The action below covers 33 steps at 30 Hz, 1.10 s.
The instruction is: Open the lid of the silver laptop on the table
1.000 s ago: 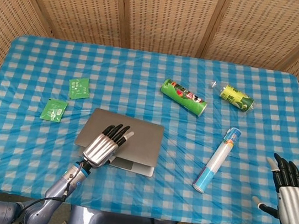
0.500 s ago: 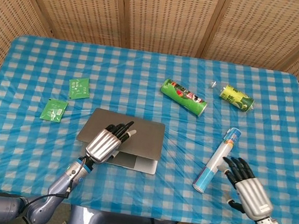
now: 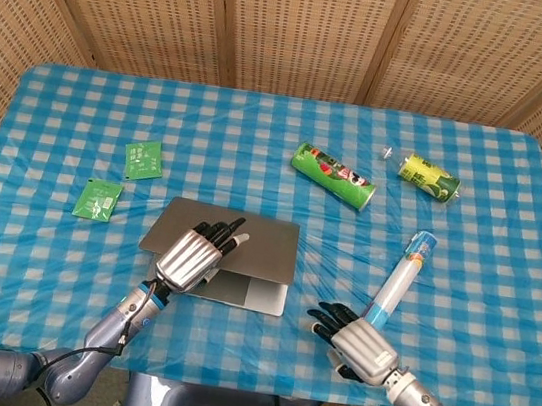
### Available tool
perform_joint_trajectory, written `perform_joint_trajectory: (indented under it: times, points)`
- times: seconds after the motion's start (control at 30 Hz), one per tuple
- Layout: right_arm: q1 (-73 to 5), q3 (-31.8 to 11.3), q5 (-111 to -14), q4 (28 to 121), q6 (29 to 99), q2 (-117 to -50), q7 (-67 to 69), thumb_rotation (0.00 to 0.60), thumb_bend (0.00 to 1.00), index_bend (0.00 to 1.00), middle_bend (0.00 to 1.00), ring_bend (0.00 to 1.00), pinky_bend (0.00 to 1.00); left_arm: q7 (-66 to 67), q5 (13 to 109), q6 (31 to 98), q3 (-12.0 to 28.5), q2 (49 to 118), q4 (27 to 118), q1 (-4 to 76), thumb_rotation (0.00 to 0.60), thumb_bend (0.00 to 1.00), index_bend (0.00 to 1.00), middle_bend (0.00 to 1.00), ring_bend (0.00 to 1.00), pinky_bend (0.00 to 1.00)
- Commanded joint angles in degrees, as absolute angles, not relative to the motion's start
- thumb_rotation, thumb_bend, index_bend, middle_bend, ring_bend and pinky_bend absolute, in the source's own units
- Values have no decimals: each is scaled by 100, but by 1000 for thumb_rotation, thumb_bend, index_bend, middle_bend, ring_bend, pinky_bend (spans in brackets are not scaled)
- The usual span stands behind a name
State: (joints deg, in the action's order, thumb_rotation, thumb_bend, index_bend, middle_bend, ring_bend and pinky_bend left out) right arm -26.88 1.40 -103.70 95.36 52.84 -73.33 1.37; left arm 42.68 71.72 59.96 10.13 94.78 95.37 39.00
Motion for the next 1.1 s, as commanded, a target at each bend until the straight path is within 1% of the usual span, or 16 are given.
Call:
perform_joint_trajectory:
  times: [0.03,0.2,0.43,0.73,0.83,0.9,0.97,1.1]
  points:
    - [-2989,-91,-9810,9595,4754,-7779,-280,600,814,222,176,90,178,4319,7097,6001,1011,9447,9609,3943,600,535,151,46,183,300]
    - [-3219,-275,-9247,9511,4391,-8218,-820,600,828,222,176,90,181,4416,6956,6042,987,9413,9696,3998,600,534,154,50,183,300]
    - [-3407,-468,-8557,9494,4245,-8527,-1350,600,830,222,176,91,186,4419,6864,6091,973,9380,9708,4075,600,535,158,51,183,300]
    - [-3573,-403,-7867,9503,4144,-8707,-2008,600,830,224,189,106,202,4285,6831,6115,907,9384,9618,4142,600,535,165,56,187,300]
    - [-3617,-348,-7675,9518,4155,-8728,-2232,600,830,239,222,142,238,4231,6822,6135,901,9375,9593,4158,600,534,165,56,186,300]
    - [-3647,-315,-7554,9534,4174,-8731,-2363,600,832,247,256,195,291,4192,6821,6153,902,9360,9581,4168,600,534,165,56,186,300]
    - [-3665,-295,-7480,9541,4183,-8729,-2442,600,837,254,279,228,323,4162,6820,6161,908,9344,9578,4173,600,534,170,56,186,300]
    - [-3720,-249,-7274,9601,4223,-8695,-2649,600,841,267,294,242,335,4093,6827,6198,949,9273,9546,4197,600,531,179,56,186,296]
